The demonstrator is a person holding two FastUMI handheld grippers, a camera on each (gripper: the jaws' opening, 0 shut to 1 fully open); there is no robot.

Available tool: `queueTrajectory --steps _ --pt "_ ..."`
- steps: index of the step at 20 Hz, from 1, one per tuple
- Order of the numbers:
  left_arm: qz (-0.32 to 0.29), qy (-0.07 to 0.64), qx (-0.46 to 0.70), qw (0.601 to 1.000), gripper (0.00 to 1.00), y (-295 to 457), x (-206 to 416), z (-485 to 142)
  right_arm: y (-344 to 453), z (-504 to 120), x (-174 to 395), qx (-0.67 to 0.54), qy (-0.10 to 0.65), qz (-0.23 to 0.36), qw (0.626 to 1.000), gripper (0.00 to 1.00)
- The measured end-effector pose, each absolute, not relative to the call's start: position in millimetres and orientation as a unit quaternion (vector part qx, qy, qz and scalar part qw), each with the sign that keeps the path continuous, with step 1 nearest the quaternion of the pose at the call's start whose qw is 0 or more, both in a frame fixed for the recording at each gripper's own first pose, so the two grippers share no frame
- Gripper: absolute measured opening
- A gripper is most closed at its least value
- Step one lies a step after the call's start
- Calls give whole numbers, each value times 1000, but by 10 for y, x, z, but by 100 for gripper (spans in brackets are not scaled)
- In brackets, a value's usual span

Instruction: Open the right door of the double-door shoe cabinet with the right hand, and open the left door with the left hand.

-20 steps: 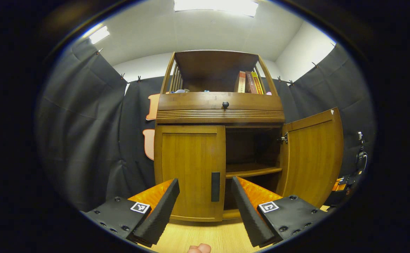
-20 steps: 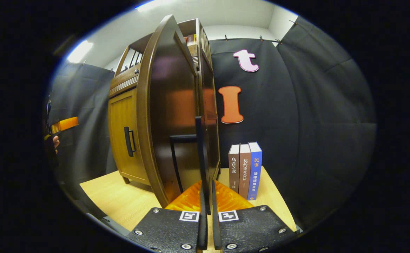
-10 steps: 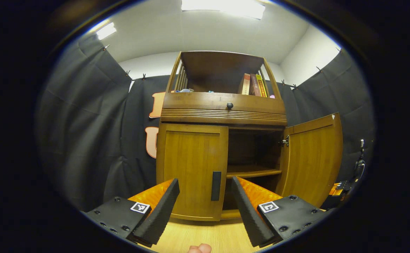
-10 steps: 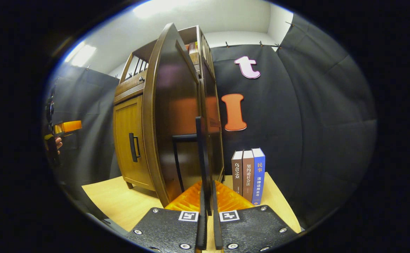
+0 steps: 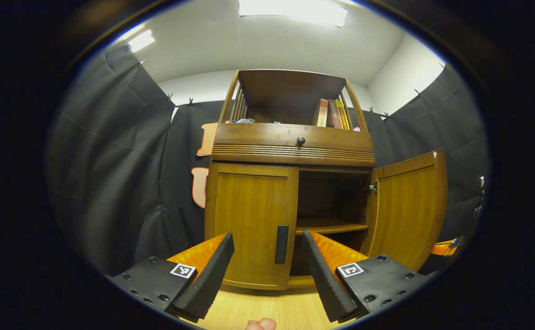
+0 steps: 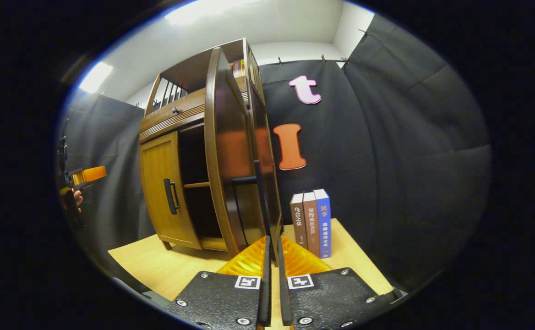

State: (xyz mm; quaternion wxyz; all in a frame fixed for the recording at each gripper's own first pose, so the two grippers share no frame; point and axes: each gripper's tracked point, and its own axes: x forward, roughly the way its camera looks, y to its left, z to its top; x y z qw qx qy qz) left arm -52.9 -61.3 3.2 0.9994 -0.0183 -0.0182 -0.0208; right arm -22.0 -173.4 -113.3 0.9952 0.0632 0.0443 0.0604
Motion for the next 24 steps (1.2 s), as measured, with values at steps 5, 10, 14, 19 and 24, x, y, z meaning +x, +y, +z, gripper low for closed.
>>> queueTrajectory --steps 5,10,14,19,24 --pt "-36 -13 -11 999 96 -779 -397 -22 -1509 -939 -684 46 51 28 997 6" --pt "-47 -5 -14 999 96 -840 -328 -74 -1100 -732 -675 68 47 24 996 6" --pt "-42 -7 -7 999 97 -758 -327 -38 -908 -527 -553 53 33 27 998 6" --pt "-28 -3 -6 1000 96 -614 -415 -45 -630 -463 -387 42 34 48 997 6" --pt "-14 -1 14 1000 97 -421 -502 -50 -319 -486 -260 42 38 72 996 33"
